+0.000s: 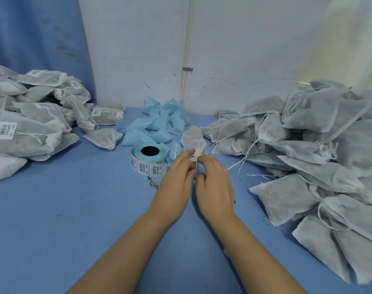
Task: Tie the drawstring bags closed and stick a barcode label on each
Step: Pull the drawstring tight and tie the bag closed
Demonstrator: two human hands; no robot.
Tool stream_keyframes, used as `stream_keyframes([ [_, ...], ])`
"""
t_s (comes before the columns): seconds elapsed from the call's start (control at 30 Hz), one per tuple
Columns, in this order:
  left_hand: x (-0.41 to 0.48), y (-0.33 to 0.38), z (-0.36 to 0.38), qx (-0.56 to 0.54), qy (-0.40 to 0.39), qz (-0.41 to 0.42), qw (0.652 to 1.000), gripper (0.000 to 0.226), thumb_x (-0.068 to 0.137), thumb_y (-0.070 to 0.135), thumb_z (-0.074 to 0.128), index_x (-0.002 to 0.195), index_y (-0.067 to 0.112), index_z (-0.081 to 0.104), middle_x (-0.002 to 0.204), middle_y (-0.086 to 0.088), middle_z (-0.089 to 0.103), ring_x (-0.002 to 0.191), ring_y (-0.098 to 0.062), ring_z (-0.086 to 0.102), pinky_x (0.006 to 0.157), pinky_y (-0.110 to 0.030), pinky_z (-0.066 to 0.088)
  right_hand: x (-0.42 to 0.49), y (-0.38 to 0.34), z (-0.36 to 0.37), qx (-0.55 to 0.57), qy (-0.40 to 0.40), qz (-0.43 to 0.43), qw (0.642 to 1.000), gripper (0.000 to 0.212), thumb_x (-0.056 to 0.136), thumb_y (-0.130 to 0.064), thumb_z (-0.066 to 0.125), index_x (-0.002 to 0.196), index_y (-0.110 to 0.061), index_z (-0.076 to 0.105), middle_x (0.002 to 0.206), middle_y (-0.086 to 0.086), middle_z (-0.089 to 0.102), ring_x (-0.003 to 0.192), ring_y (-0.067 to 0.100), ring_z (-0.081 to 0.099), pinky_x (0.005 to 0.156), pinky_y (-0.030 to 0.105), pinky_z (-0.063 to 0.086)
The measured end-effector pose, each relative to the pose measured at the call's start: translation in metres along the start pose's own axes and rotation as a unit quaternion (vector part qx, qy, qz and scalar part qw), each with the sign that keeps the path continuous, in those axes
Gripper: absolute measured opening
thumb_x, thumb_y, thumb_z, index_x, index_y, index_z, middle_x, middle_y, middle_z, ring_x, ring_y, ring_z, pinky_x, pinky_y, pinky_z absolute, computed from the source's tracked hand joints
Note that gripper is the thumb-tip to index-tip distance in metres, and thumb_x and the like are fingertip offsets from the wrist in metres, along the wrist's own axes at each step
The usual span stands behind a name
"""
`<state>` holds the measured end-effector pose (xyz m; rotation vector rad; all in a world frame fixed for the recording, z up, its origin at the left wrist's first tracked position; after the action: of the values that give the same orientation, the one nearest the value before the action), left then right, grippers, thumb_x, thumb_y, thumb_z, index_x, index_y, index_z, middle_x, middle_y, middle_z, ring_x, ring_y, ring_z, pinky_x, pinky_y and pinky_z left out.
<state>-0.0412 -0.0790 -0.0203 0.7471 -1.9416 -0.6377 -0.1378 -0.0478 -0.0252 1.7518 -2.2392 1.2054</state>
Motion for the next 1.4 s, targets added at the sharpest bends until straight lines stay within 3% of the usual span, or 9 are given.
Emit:
stream_keyframes([
  [0.17,0.003,-0.01,0.001,-0.128,0.001,-0.053,0.99,0.028,0.099,0.004,0.041,0.126,0.008,0.05,0.112,0.023,0.052,0.101,0.005,0.055,0.085,-0.007,0.04,-0.002,-0.004,0.003,0.037,0.001,-0.004,0.999,0.054,0.089,-0.01,0.049,0.141,-0.026,0.043,0.149,-0.017,0.037,0.129,0.005,0.031,0.088,0.019,0.031],
  [0.33,0.006,-0.013,-0.002,-0.186,0.004,-0.077,0.98,0.015,0.101,0.011,0.041,0.093,0.019,0.052,0.123,0.028,0.05,0.114,0.012,0.049,0.089,-0.004,0.038,-0.004,-0.01,0.003,0.047,0.002,-0.029,0.998,0.065,0.089,-0.006,0.047,0.147,-0.031,0.032,0.151,-0.025,0.026,0.131,-0.001,0.028,0.089,0.007,0.024],
  [0.43,0.007,-0.013,0.0,-0.136,-0.008,-0.058,0.989,0.014,0.101,0.011,0.039,0.1,0.012,0.053,0.117,0.026,0.054,0.107,0.015,0.05,0.085,-0.004,0.037,-0.003,-0.009,-0.005,0.094,0.039,-0.024,0.995,0.054,0.093,-0.005,0.047,0.142,-0.027,0.044,0.135,-0.032,0.031,0.123,-0.001,0.036,0.086,-0.007,0.018],
  [0.67,0.003,-0.017,0.009,-0.042,-0.042,-0.054,0.997,0.01,0.1,0.018,0.042,0.098,0.02,0.052,0.093,0.012,0.059,0.084,0.0,0.053,0.072,-0.009,0.039,-0.003,0.006,-0.015,0.194,0.093,0.009,0.976,0.029,0.095,-0.013,0.052,0.118,-0.022,0.067,0.116,-0.019,0.063,0.098,0.001,0.046,0.082,0.002,0.033],
  [0.8,0.001,-0.023,0.01,-0.034,-0.054,-0.075,0.995,0.014,0.1,0.025,0.041,0.1,0.021,0.055,0.098,0.01,0.063,0.091,-0.003,0.056,0.08,-0.024,0.044,-0.004,0.01,-0.015,0.229,0.103,0.015,0.968,0.024,0.093,-0.016,0.056,0.108,-0.028,0.07,0.098,-0.03,0.059,0.095,-0.009,0.047,0.076,0.008,0.039],
  [1.0,-0.001,-0.022,0.012,-0.002,-0.066,-0.086,0.994,0.014,0.098,0.024,0.039,0.093,0.021,0.052,0.09,0.009,0.06,0.086,-0.011,0.056,0.079,-0.039,0.047,-0.003,0.021,-0.017,0.269,0.129,0.055,0.953,0.025,0.088,-0.014,0.064,0.093,-0.038,0.069,0.087,-0.029,0.063,0.091,0.007,0.053,0.077,0.01,0.04],
  [1.23,-0.001,-0.025,0.011,-0.014,-0.064,-0.105,0.992,0.016,0.099,0.027,0.038,0.085,0.024,0.046,0.084,0.004,0.062,0.082,-0.014,0.059,0.077,-0.037,0.048,0.0,0.033,-0.011,0.325,0.112,0.107,0.933,0.02,0.085,-0.014,0.068,0.091,-0.032,0.074,0.084,-0.02,0.07,0.082,0.014,0.056,0.075,0.022,0.045],
  [1.33,0.0,-0.031,0.005,-0.082,-0.016,-0.141,0.986,0.019,0.1,0.026,0.038,0.082,0.027,0.043,0.081,0.006,0.065,0.071,-0.001,0.062,0.068,-0.021,0.046,0.002,0.034,-0.004,0.395,0.068,0.131,0.907,0.017,0.083,-0.013,0.072,0.083,-0.03,0.074,0.079,-0.021,0.072,0.077,-0.003,0.064,0.072,0.01,0.046],
  [1.4,0.0,-0.037,0.001,-0.121,0.013,-0.164,0.979,0.017,0.101,0.025,0.036,0.086,0.026,0.042,0.082,0.003,0.066,0.072,-0.012,0.066,0.071,-0.033,0.049,0.004,0.03,-0.001,0.402,0.045,0.127,0.906,0.015,0.082,-0.013,0.073,0.082,-0.028,0.075,0.079,-0.022,0.072,0.077,-0.008,0.064,0.07,0.005,0.044],
])
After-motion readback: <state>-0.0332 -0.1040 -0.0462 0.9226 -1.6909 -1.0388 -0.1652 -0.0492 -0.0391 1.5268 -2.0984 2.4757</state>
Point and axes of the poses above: each hand's wrist, its own x-axis towards the middle knuckle, its own z-axis out of the palm, y = z × x, the point moved 9 cm from there along x, towards the middle knuckle
